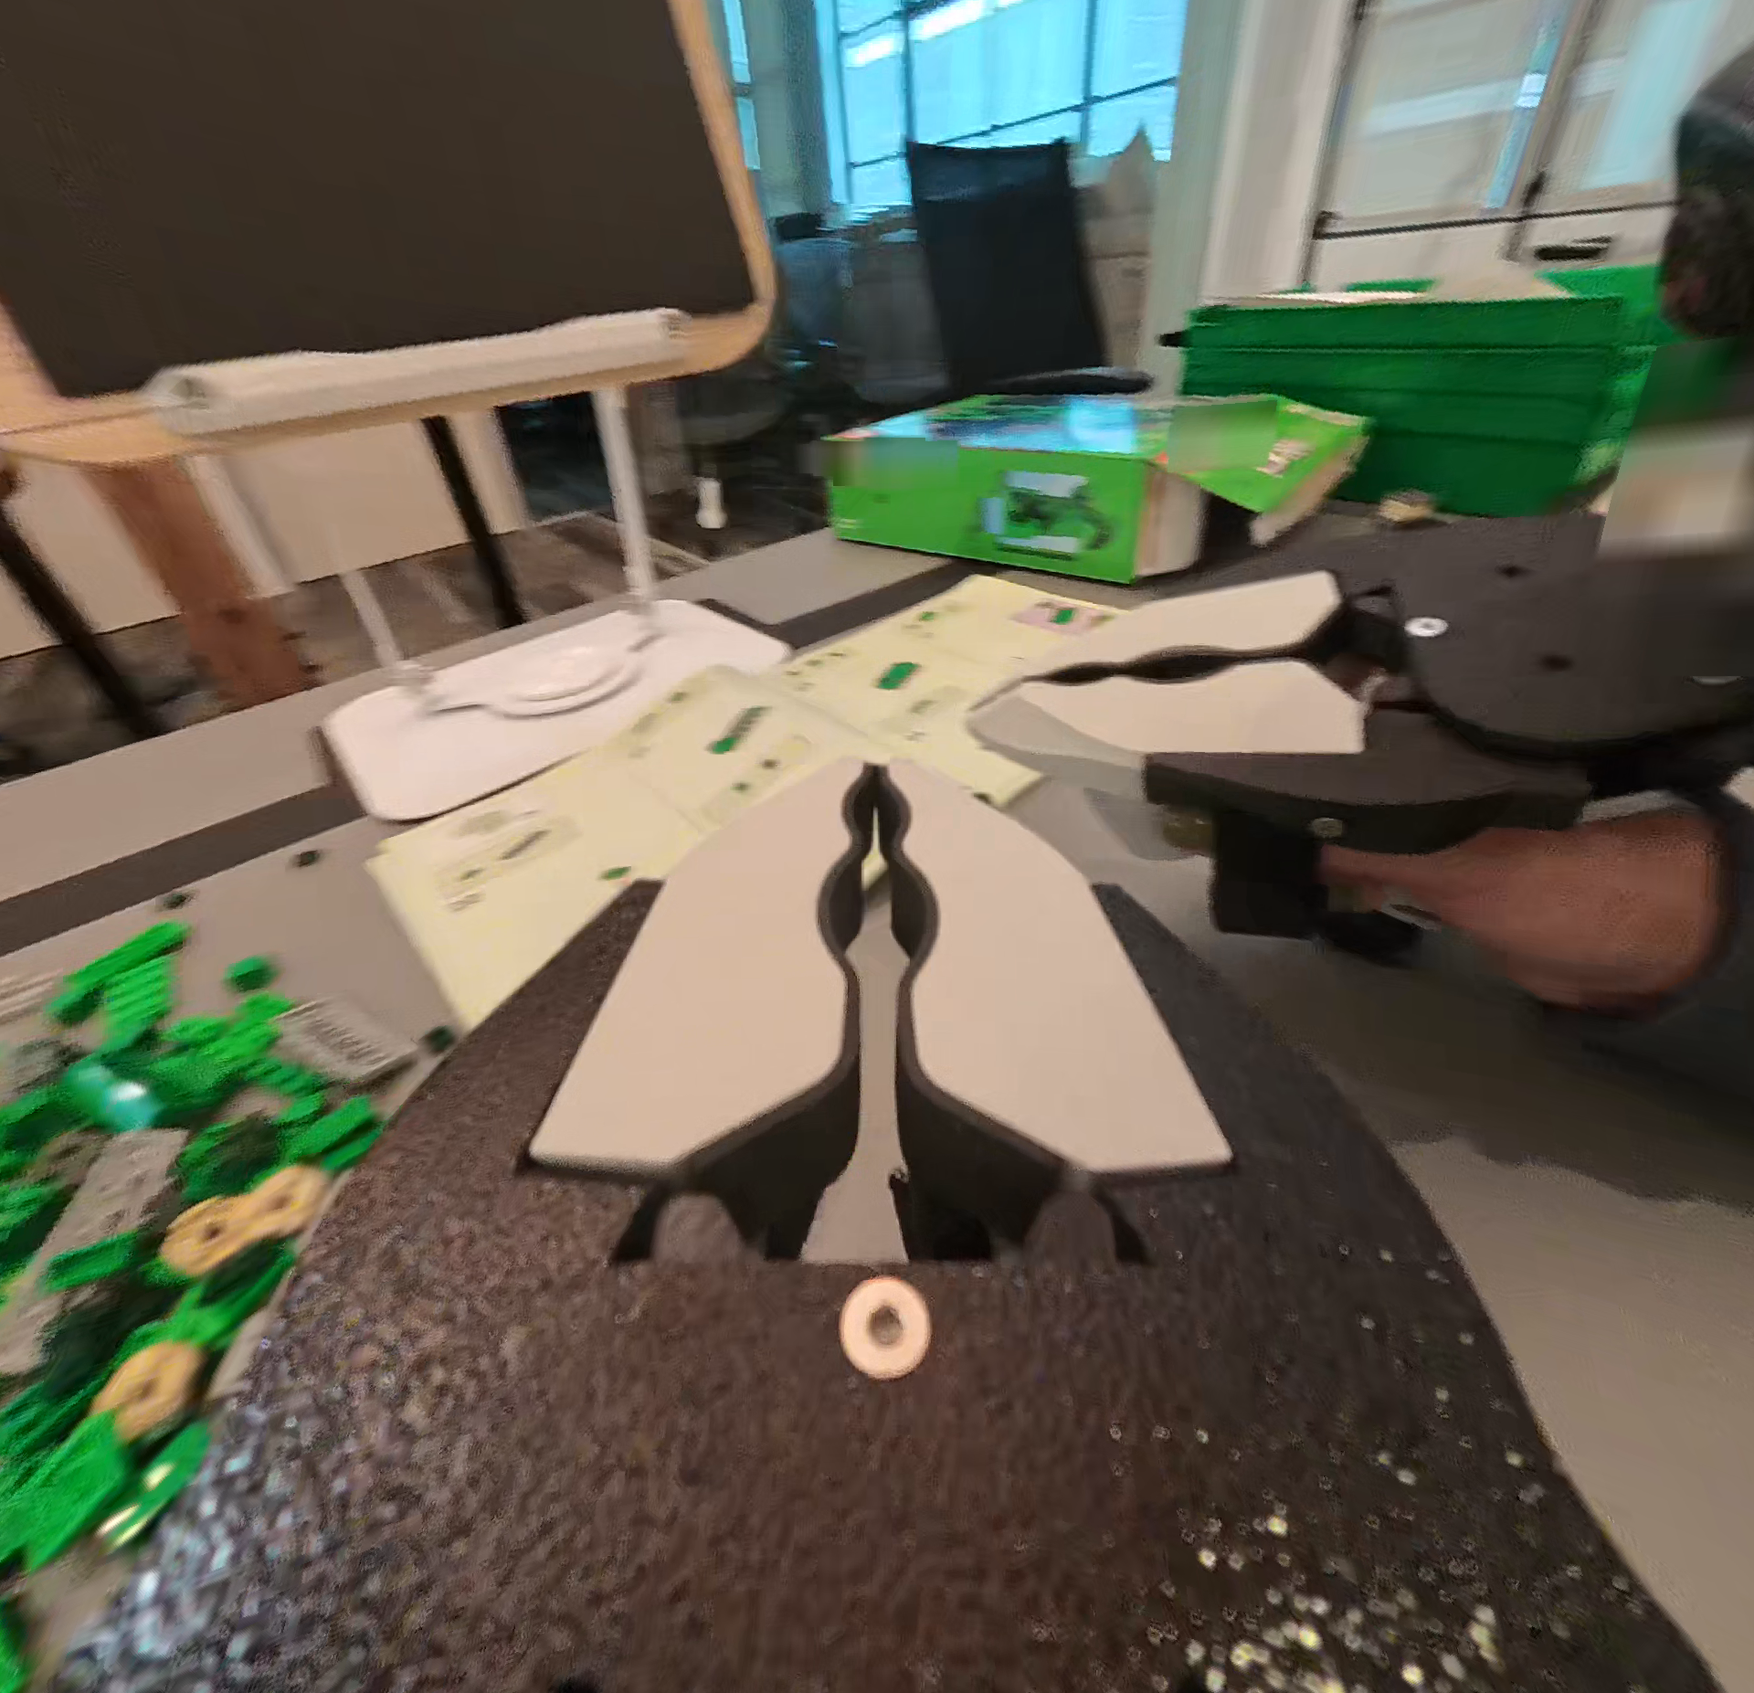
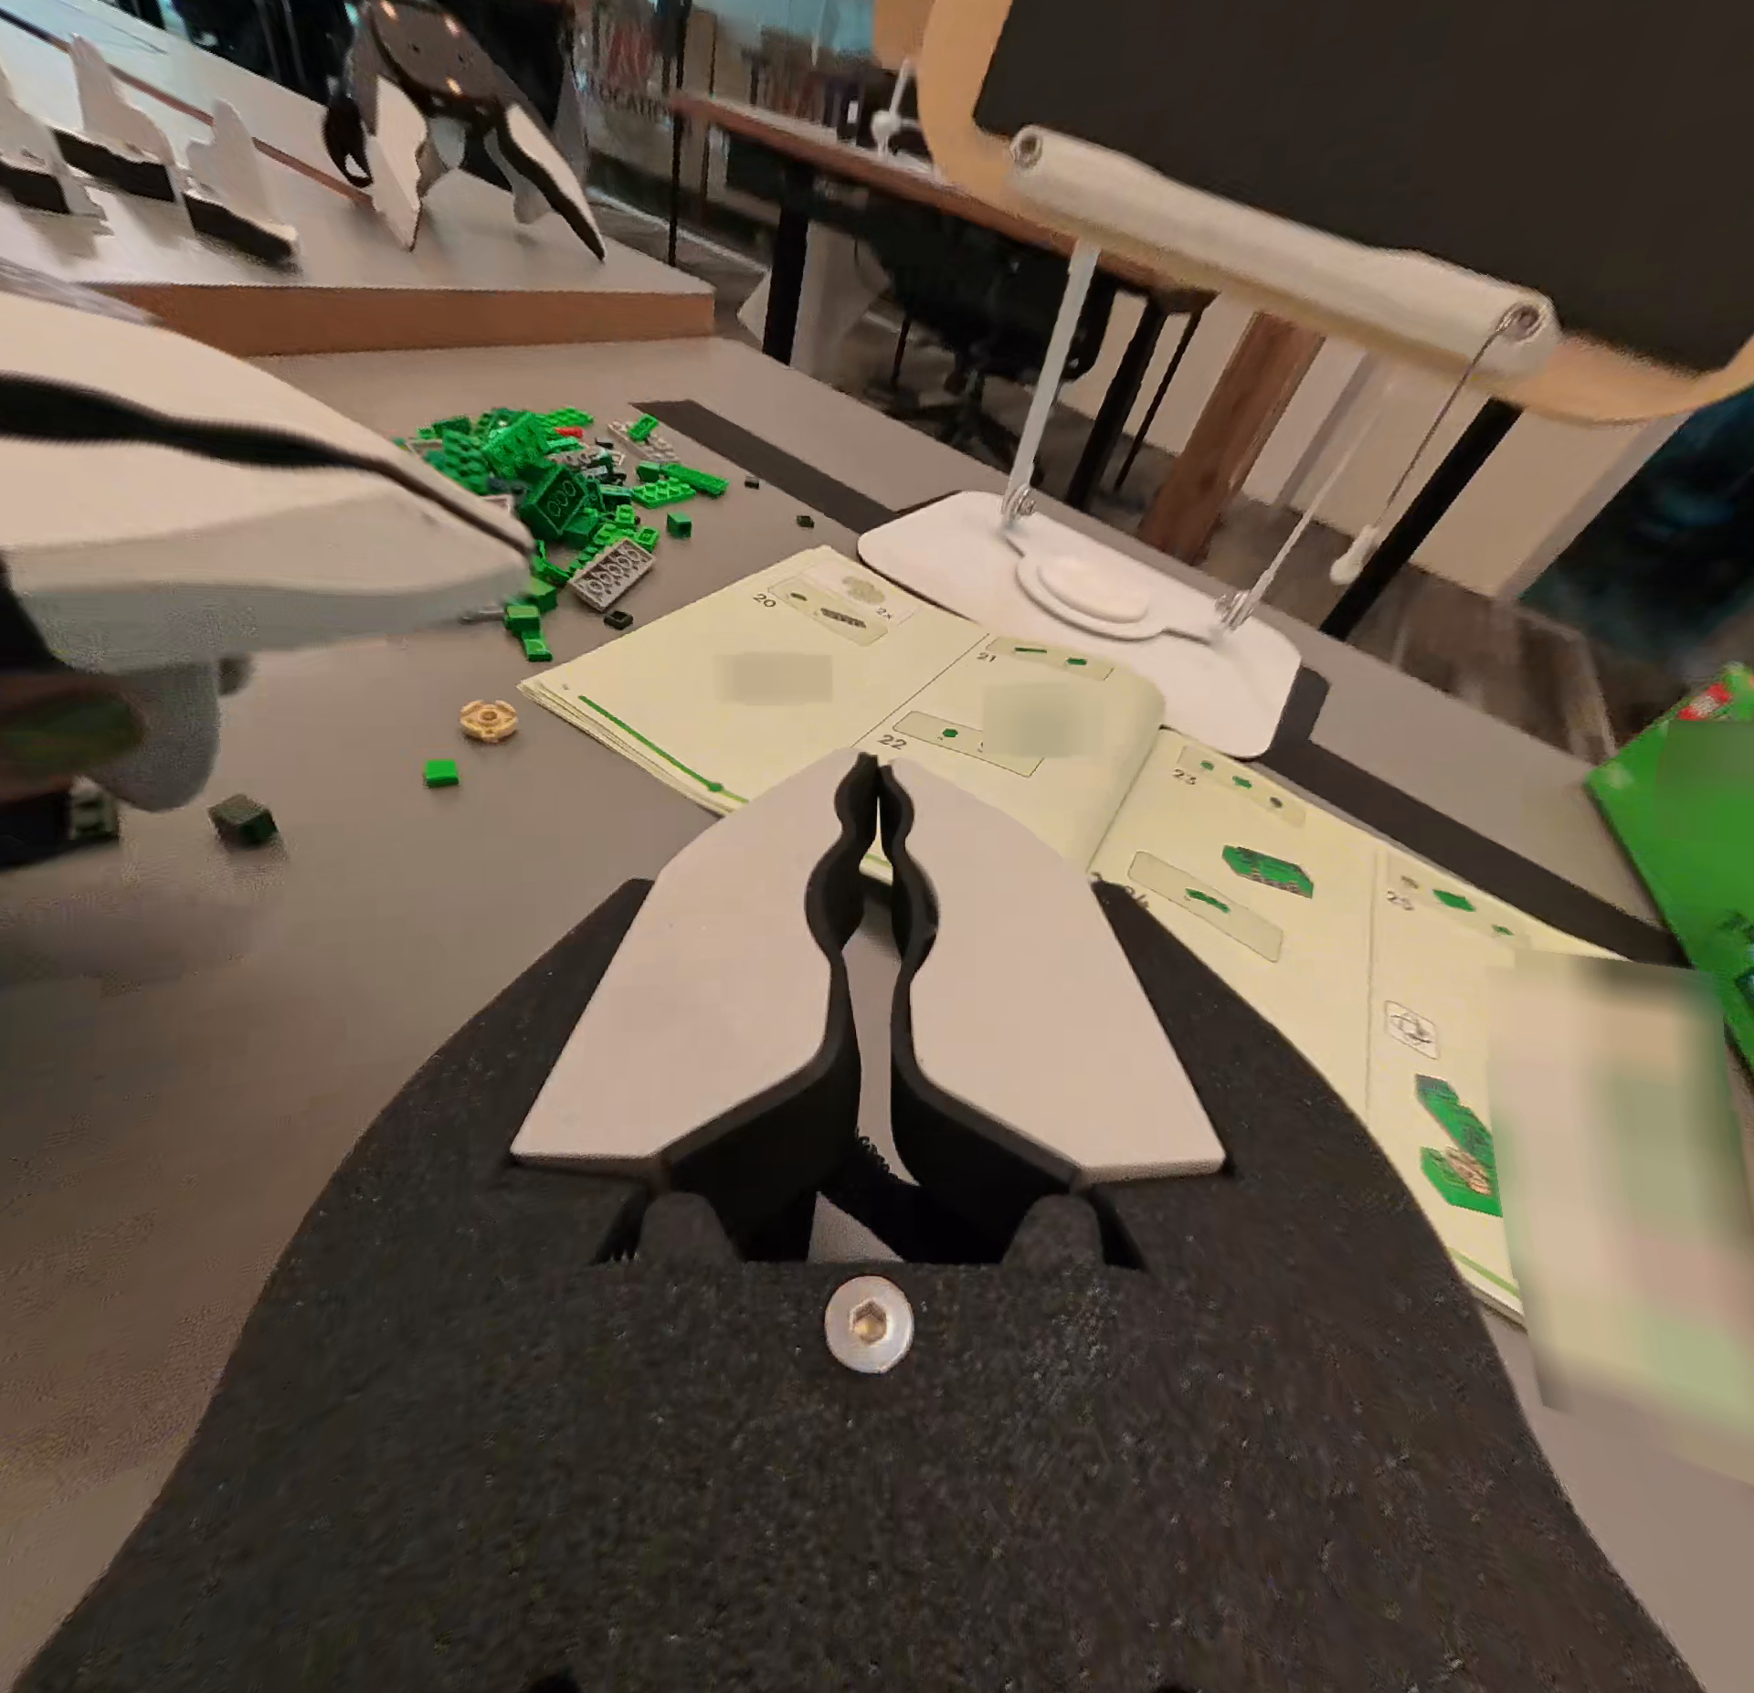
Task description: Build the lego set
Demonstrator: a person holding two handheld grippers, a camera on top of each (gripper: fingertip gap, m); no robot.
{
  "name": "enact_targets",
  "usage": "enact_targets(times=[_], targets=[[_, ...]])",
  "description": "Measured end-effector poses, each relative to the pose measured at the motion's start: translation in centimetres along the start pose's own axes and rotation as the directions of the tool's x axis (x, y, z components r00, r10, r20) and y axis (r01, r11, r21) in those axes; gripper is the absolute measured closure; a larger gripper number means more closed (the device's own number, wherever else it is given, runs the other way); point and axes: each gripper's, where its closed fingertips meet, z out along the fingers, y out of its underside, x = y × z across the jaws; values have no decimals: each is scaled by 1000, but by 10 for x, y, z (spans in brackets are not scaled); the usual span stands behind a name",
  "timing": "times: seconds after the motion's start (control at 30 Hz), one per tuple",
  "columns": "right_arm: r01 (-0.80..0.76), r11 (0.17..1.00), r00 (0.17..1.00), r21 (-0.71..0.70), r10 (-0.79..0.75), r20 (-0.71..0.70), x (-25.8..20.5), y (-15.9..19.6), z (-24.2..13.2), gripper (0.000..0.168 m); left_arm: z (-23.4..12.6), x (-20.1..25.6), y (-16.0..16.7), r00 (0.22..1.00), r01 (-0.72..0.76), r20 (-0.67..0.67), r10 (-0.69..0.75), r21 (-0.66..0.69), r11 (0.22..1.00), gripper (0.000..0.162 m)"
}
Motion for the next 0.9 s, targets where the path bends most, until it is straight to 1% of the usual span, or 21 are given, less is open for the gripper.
enact_targets(times=[0.07, 0.13, 0.2, 0.4, 0.5, 0.57, 0.7, 0.9], targets=[[37, 999, 999, 35, -37, -2, -4, -1, -7, 168, 3, 11, 7, 999, -23, -30, 22, -26, 999, 162], [56, 996, 998, 71, -56, -10, -5, -5, -10, 168, 6, 11, 16, 999, -43, -26, 41, -56, 998, 162], [58, 995, 998, 78, -56, -22, -3, -5, -9, 168, 7, 11, 19, 999, -35, -32, 33, -70, 997, 162], [51, 991, 998, 121, -47, -33, -1, -10, -12, 168, 5, 14, 16, 998, -57, -41, 56, -44, 997, 162], [68, 990, 997, 124, -65, -31, -3, -10, -12, 168, 5, 17, 16, 996, -82, -45, 80, -46, 996, 162], [82, 985, 997, 151, -80, -19, -7, -12, -13, 168, 5, 18, 16, 995, -86, -46, 84, -42, 995, 162], [61, 976, 998, 209, -66, 17, -12, -19, -17, 165, 3, 18, 12, 996, -56, -68, 54, -16, 998, 162], [38, 975, 999, 217, -40, 7, -8, -20, -18, 158, 1, 14, 10, 998, -20, -64, 21, 3, 1000, 162]])
